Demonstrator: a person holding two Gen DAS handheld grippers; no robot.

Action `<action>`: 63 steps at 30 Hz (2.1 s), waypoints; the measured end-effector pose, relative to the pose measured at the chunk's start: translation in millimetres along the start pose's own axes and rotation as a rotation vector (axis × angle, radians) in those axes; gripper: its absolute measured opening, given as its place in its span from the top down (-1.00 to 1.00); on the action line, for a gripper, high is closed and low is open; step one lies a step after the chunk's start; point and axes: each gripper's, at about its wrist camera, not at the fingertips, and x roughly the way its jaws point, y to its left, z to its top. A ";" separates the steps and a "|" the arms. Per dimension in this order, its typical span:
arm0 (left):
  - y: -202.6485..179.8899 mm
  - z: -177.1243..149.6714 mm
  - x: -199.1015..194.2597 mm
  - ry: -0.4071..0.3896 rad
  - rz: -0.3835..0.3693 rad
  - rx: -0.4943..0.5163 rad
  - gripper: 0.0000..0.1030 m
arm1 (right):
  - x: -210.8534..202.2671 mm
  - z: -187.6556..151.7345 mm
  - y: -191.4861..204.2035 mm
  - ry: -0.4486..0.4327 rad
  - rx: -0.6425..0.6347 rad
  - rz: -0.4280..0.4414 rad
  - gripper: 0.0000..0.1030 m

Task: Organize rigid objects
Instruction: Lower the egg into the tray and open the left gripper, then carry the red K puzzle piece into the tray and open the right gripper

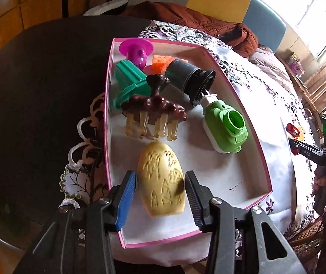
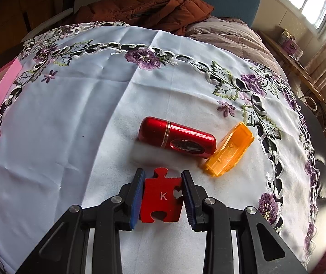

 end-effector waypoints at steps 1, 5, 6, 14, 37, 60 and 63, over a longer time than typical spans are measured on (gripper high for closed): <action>-0.2 -0.1 -1.6 -0.013 0.012 0.004 0.13 | -0.1 0.0 0.1 0.000 0.000 -0.001 0.36; -6.3 1.6 -1.4 -0.062 0.081 0.056 0.12 | 0.3 0.2 -0.1 0.001 0.001 0.000 0.36; -6.4 1.8 -1.6 -0.066 0.086 0.058 0.12 | 0.4 0.1 0.0 0.001 0.001 -0.001 0.36; -6.0 3.7 -25.4 -0.181 0.155 0.069 0.13 | 0.2 0.1 0.8 0.001 -0.001 -0.010 0.38; 0.7 2.1 -46.0 -0.241 0.159 0.019 0.13 | 0.3 0.3 0.7 -0.001 0.012 -0.013 0.38; 30.4 -3.3 -51.9 -0.254 0.168 -0.063 0.13 | -135.6 9.8 223.9 -0.213 -0.348 0.506 0.38; 34.0 -3.4 -54.7 -0.260 0.182 -0.067 0.13 | -132.6 -1.4 266.0 -0.183 -0.433 0.554 0.38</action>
